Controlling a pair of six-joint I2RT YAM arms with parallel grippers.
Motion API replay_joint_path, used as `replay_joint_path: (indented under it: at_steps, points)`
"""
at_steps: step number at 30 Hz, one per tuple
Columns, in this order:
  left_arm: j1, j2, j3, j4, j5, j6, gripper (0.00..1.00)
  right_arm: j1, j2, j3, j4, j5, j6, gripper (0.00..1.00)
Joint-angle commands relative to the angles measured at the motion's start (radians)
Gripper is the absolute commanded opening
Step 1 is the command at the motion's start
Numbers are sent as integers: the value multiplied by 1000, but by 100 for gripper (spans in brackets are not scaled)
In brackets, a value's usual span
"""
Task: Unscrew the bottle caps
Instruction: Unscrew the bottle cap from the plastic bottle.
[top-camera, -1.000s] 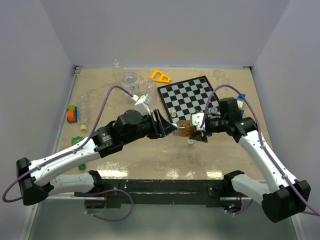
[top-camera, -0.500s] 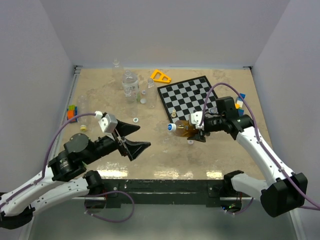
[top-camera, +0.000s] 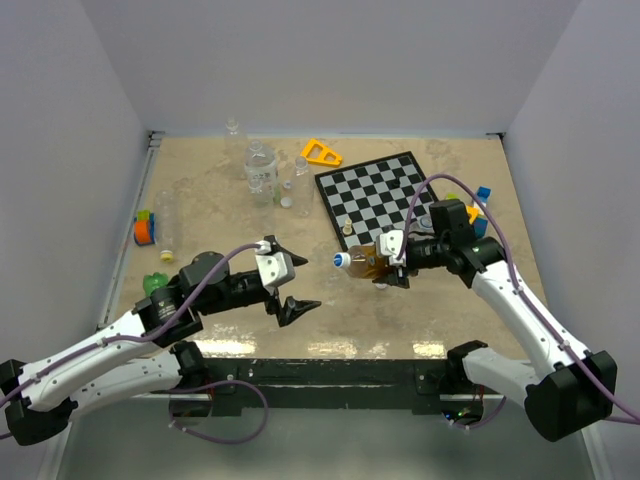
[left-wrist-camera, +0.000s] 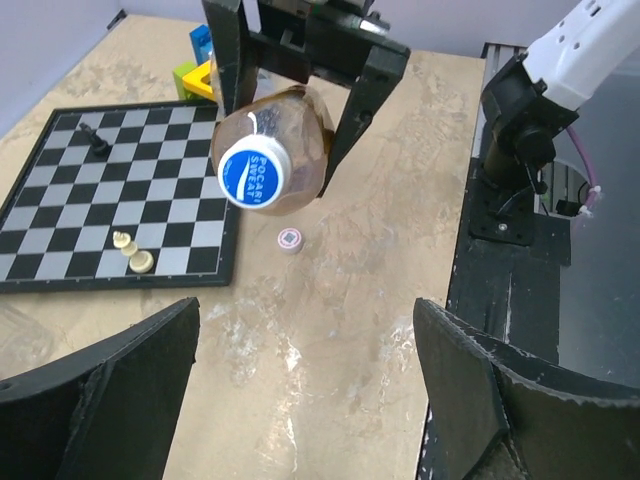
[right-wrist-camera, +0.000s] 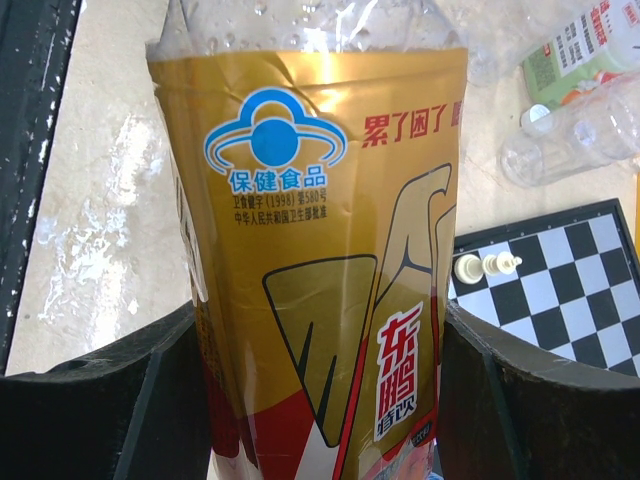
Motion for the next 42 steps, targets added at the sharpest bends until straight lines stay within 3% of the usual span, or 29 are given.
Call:
replay_joint_path:
  at_steps: [1,22,30,42]
  points:
    - [1,-13,5,92,76,80,91,10,-28,-7,54,15,22,6]
    - [1,90,84,-29,110,312,86,33,-15,-27,74,42,32,6]
    - [-1,162,114,8,150,390,84,41,-12,-29,74,44,35,7]
    - [1,257,174,95,59,436,72,50,-9,-30,74,47,34,7]
